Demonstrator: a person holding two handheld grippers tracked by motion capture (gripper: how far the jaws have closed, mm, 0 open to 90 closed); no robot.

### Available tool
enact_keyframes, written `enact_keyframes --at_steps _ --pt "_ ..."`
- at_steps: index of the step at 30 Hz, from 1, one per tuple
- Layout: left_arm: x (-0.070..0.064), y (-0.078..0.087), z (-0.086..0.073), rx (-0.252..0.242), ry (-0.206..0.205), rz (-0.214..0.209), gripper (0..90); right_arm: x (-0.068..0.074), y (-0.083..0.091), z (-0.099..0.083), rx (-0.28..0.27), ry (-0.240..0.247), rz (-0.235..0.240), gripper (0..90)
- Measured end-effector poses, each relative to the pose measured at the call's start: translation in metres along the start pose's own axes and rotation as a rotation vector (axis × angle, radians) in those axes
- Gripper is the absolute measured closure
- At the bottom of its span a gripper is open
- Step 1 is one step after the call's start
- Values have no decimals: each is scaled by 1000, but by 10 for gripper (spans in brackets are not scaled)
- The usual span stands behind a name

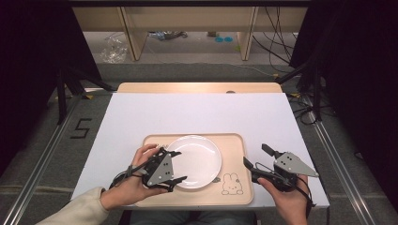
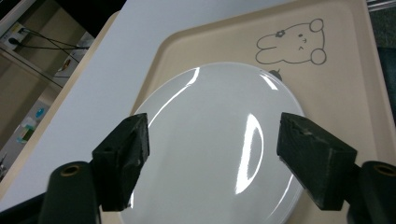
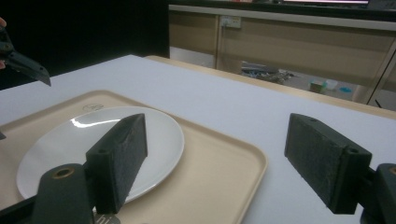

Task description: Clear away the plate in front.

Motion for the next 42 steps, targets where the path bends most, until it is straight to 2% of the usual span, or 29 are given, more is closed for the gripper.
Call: enact_keyframes --at_steps 1,2,3,6,7,8,9,12,14,15,16,17,19,20,21,24,28,29,34,38,39,42 --pt "3 1 0 -4 -6 3 210 0 0 0 -3 0 2 221" --pt "5 3 -1 -19 15 17 179 1 0 0 -1 -5 13 221" --pt "7 4 -1 -25 16 24 158 0 0 0 8 4 2 220" --pt "12 8 -2 -65 45 41 149 1 0 0 10 4 3 218" --pt "14 11 -1 -78 44 48 149 1 0 0 3 2 3 218" --pt "16 13 -1 -95 56 56 149 1 0 1 -6 8 -1 217" --pt "16 15 -1 -121 93 65 149 1 1 2 -10 9 3 215" --pt "22 23 -1 -172 135 88 149 2 1 2 -5 12 5 211" --pt "27 28 -1 -197 138 101 149 2 1 3 -11 21 -2 209" --pt "29 31 -1 -214 152 113 149 3 2 3 -11 20 -1 208" --pt "33 34 0 -231 147 126 149 4 1 3 -16 12 7 206" --pt "34 37 -1 -241 175 131 149 3 2 3 -7 23 1 203" --pt "39 41 -3 -261 199 143 149 4 2 3 -11 26 3 197" --pt "41 44 -5 -272 225 151 149 5 3 3 -2 25 10 194" --pt "43 46 -6 -277 226 156 149 5 2 4 -19 21 10 189" --pt "50 53 -11 -301 268 189 138 5 3 4 -16 26 5 176" --pt "57 59 -17 -318 314 209 111 6 2 4 -21 35 12 169" --pt "58 60 -19 -313 308 212 104 6 2 4 -23 32 16 168" --pt "65 64 -29 -309 331 248 73 6 3 4 -19 33 18 164" --pt "68 64 -35 -304 354 250 66 6 4 3 -5 42 11 162" --pt "69 64 -36 -308 362 249 66 7 3 3 -19 32 20 161" --pt "70 63 -39 -293 355 244 68 5 3 3 -11 42 11 161"
Point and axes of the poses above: each handheld gripper's, and its own axes: y roughly backward along the jaws, z roughly out of its top, x roughly to its left, the point moved 7 cm from there along -y, roughly forward along the jaws, and after that the axes turned 3 degrees about -z, right-handed, at the moved point
